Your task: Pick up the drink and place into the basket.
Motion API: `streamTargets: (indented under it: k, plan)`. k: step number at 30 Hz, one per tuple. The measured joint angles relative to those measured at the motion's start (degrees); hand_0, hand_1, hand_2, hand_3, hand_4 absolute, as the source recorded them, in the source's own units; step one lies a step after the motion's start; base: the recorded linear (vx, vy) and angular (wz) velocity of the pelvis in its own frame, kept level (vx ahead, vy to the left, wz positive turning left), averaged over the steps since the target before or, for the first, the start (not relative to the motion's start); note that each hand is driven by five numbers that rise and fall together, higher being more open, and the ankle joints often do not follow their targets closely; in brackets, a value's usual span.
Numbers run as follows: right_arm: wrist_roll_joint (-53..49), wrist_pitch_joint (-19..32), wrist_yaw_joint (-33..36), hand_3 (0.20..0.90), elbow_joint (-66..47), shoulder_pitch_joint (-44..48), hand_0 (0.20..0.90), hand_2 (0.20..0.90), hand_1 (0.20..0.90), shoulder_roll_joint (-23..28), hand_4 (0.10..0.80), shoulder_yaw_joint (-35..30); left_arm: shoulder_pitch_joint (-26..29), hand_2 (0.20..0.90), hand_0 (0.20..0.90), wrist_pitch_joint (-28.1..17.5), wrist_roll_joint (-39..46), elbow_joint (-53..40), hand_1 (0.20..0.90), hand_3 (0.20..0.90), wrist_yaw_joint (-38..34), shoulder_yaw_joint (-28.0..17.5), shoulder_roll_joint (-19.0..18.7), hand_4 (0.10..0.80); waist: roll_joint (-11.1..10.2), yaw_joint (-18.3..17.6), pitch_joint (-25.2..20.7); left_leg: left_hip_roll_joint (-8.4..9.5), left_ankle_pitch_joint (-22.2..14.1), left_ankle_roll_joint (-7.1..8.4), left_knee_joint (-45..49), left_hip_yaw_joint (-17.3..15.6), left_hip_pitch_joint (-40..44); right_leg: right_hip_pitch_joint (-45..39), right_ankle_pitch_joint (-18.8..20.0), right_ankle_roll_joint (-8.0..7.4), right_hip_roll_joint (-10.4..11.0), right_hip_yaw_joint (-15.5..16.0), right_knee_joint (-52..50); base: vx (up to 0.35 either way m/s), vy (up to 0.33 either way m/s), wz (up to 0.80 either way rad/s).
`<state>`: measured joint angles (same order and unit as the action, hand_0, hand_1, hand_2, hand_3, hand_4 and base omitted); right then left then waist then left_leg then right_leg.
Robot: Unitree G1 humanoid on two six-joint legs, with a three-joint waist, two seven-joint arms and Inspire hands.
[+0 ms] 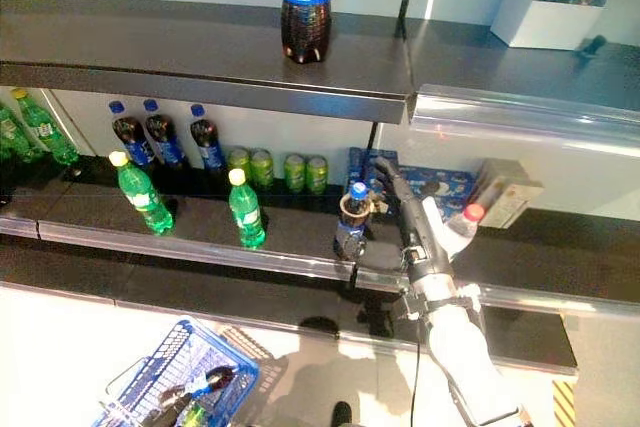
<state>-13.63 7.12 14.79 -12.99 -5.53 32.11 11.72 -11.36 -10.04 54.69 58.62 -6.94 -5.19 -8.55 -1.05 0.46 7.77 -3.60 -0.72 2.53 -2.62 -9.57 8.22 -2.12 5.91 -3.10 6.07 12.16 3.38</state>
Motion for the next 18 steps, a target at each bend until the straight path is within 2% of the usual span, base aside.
streamTargets:
  k: [3,6,10,18]
  plan:
    - [-0.1,-1.4,3.6,0.900,3.1,0.8,0.900,0.900,0.900,-1.2,0.800,0.9,0.4,0.300,0.300,0.0,0.0,0.6,0.300,0.200,0.0,0.1,0.4,0.100,0.6,0.8,0.4,0.05,-0.5,-0.01,0.8,0.4,-0.2,-0.3,-0.3,-0.19,0.1,0.1,-0.1,0.015,0.045,0.07]
    - [-1.3,-1.7,8.8,0.900,7.5,3.6,0.900,0.900,0.900,-1.7,0.800,2.5,1.7,0.300,0.300,-0.1,0.8,1.3,0.300,0.200,0.0,1.9,0.3,0.100,1.1,1.3,2.7,-0.01,-2.5,-0.07,5.6,0.9,-2.5,0.8,-1.8,-0.46,0.5,0.3,-2.7,-0.002,0.045,0.07]
    - [-5.2,-2.0,15.3,0.900,10.5,6.5,0.900,0.900,0.900,-3.5,0.800,2.6,3.3,0.300,0.300,-0.1,0.9,1.2,0.300,0.200,0.0,4.9,0.7,0.100,2.8,2.4,7.6,0.26,-3.9,-0.43,10.1,1.5,-5.5,4.0,-3.7,-0.03,1.8,0.3,-8.3,0.012,0.025,0.06]
    - [-6.8,-2.3,25.7,0.900,14.4,13.3,0.900,0.900,0.900,-5.7,0.800,2.6,5.3,0.300,0.300,-0.4,3.6,-0.5,0.300,0.200,-0.4,6.8,0.3,0.100,3.0,3.1,12.9,1.12,-4.4,-0.96,14.3,2.2,-9.5,8.5,-5.2,0.12,3.6,0.3,-14.1,-0.005,0.039,0.05]
